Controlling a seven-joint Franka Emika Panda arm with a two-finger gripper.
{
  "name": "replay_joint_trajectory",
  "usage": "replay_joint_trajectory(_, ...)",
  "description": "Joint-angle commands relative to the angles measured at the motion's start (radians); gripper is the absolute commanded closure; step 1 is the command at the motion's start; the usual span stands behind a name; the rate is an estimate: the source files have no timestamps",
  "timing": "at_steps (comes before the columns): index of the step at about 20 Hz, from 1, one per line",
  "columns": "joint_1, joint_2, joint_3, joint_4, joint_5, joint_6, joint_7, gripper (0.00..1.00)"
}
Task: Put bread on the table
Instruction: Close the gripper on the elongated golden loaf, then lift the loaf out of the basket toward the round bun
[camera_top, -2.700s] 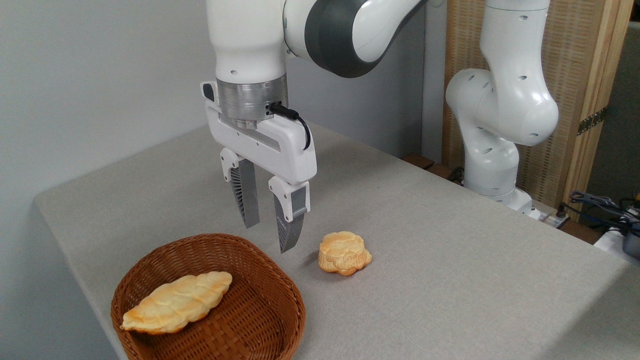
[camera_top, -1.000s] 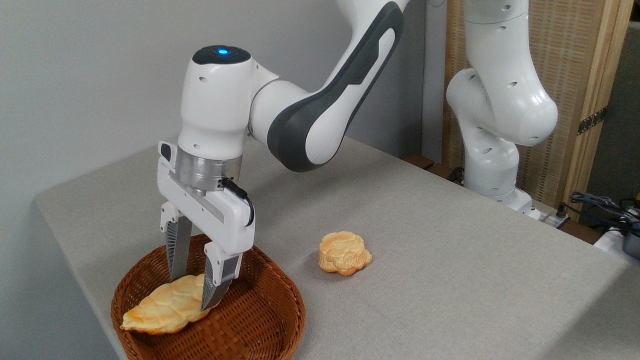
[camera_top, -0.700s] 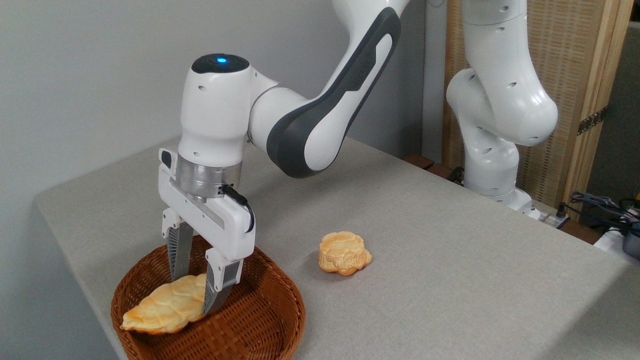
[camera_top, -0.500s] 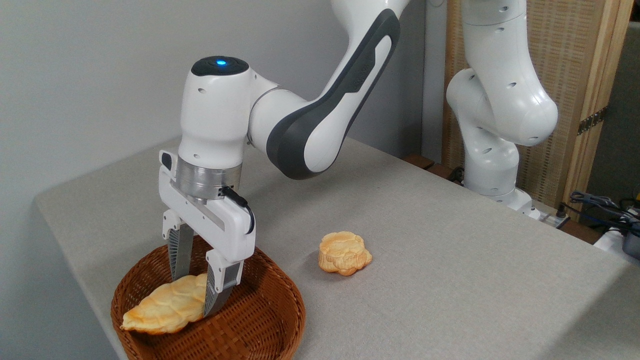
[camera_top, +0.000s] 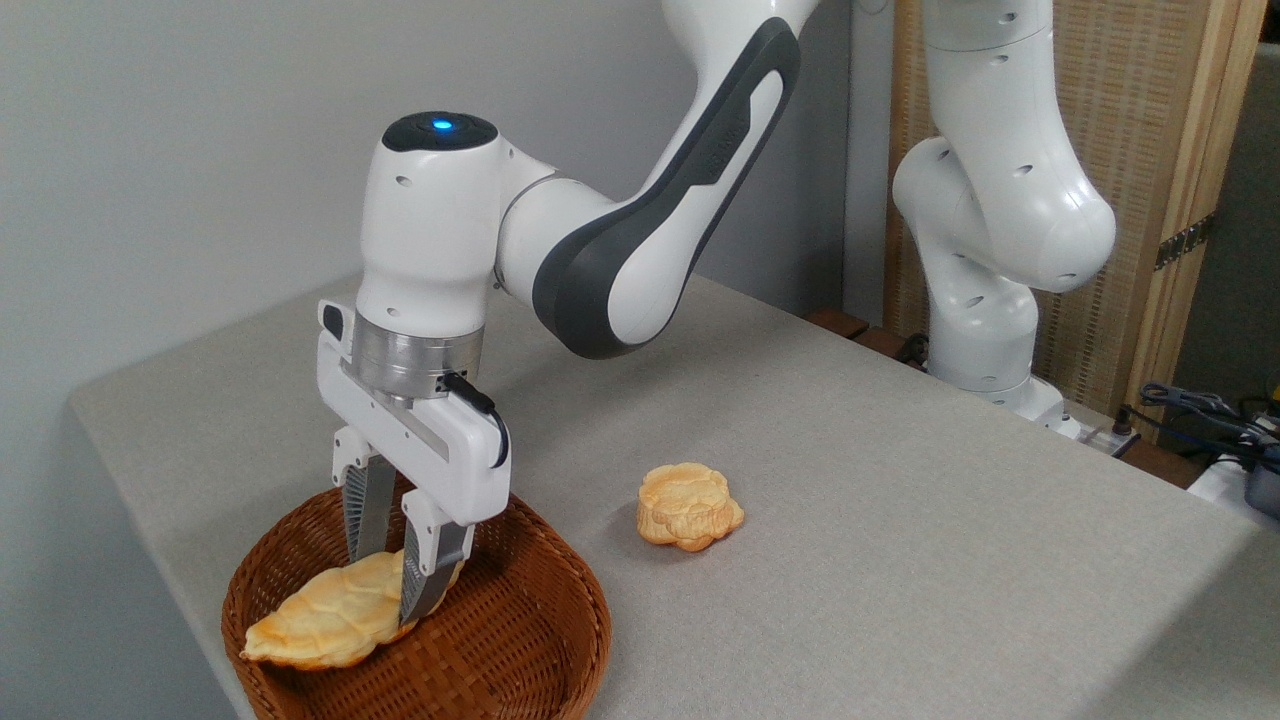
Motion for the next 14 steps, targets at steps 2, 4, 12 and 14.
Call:
replay_joint_trajectory(2, -0.004, 0.001, 0.003, 0.009, -0.011, 0.016, 0.014, 0.37)
replay_joint_trajectory(4, -0.004, -0.016, 0.003, 0.009, -0.011, 0.013, 0.005, 0.35)
replay_joint_trajectory(12, -0.002, -0.134, 0.005, 0.008, -0.011, -0.119, 0.003, 0.32)
replay_joint_trajectory(14, -0.002, -0.162, 0.006, 0.006, -0.013, -0.162, 0.003, 0.32)
